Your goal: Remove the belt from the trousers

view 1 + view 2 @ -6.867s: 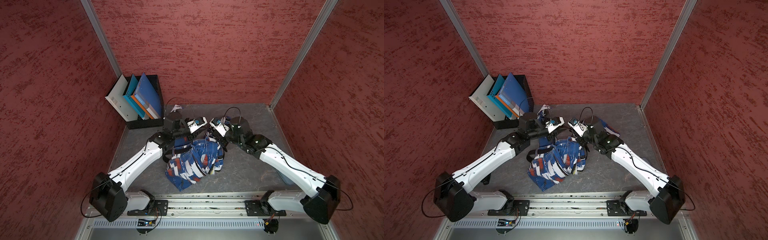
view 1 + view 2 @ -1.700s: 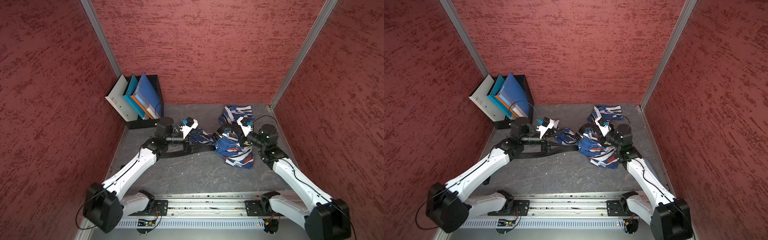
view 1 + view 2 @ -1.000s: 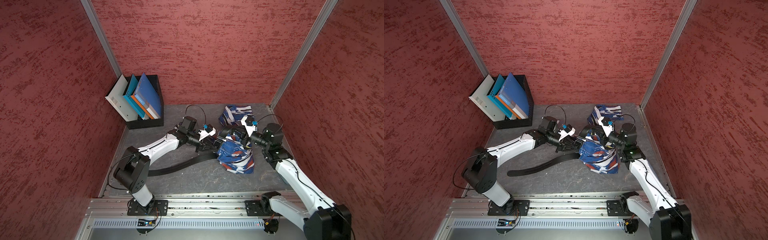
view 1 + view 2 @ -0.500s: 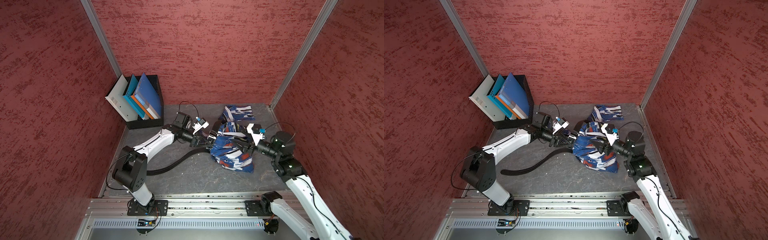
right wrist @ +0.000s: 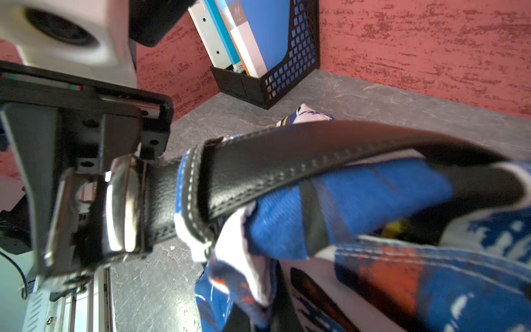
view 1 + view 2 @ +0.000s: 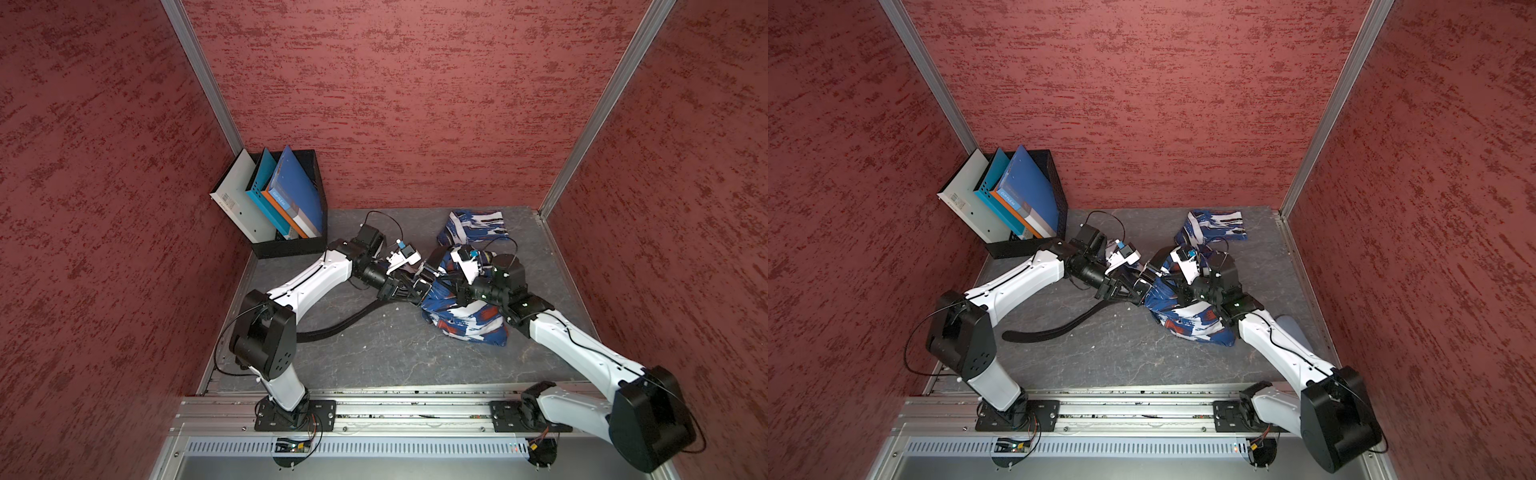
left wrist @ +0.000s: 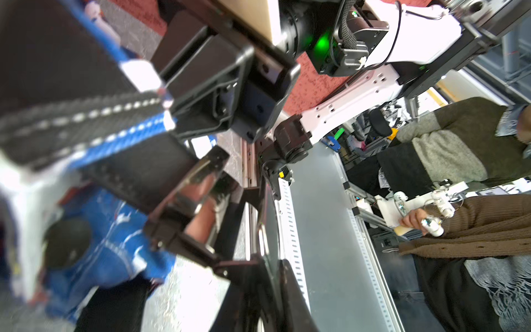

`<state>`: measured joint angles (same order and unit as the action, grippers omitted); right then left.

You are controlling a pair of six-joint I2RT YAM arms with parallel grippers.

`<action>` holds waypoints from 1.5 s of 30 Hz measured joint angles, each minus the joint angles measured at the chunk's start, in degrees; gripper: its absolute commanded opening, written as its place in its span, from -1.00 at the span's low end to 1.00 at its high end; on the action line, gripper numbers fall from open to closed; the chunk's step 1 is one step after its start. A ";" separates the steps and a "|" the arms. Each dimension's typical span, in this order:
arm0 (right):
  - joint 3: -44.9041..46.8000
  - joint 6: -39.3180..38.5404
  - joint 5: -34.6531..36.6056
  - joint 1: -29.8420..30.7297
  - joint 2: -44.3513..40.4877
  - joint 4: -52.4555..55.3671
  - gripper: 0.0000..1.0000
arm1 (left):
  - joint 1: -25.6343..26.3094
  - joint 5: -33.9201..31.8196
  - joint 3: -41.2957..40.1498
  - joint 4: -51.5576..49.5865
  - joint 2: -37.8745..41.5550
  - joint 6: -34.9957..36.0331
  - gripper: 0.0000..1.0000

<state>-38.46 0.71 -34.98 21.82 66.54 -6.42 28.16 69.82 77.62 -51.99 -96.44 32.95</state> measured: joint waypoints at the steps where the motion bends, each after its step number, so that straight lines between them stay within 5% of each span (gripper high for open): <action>1: 1.86 2.01 -0.57 -0.83 -1.01 -2.21 -1.00 | -0.35 -0.70 -0.07 -0.76 0.02 0.46 -1.00; 6: 6.78 13.29 4.39 -4.81 -7.04 -7.76 -1.00 | -3.37 -4.92 -4.13 -1.49 1.09 0.52 -1.00; 12: 5.77 25.55 23.61 -9.20 -9.66 -6.80 -1.00 | -8.11 -9.84 -9.09 -5.03 9.51 0.55 -1.00; 16: 0.00 31.26 30.56 -16.70 -6.03 -7.19 -1.00 | -18.03 -12.46 -8.96 -6.27 20.35 0.33 -1.00; 22: -17.11 31.69 29.42 -21.09 0.74 -4.87 -1.00 | -26.34 -17.59 -8.02 -5.35 25.64 0.02 -1.00; 29: -19.23 30.56 25.07 -25.40 1.46 -0.04 -1.00 | -34.25 -30.56 -14.03 0.33 32.39 -2.54 -1.00; 38: -17.84 24.79 19.26 -30.56 2.01 5.25 -1.00 | -34.53 -39.71 -19.50 2.62 18.08 -1.18 -1.00; 45: -17.99 23.63 16.22 -32.76 2.03 7.21 -1.00 | -41.94 -43.78 -19.76 4.46 10.86 -1.03 -0.94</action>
<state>-56.45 24.34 -18.76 -10.94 68.58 0.80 -13.78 26.04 57.87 -47.53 -85.58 31.92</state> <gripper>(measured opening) 0.073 0.169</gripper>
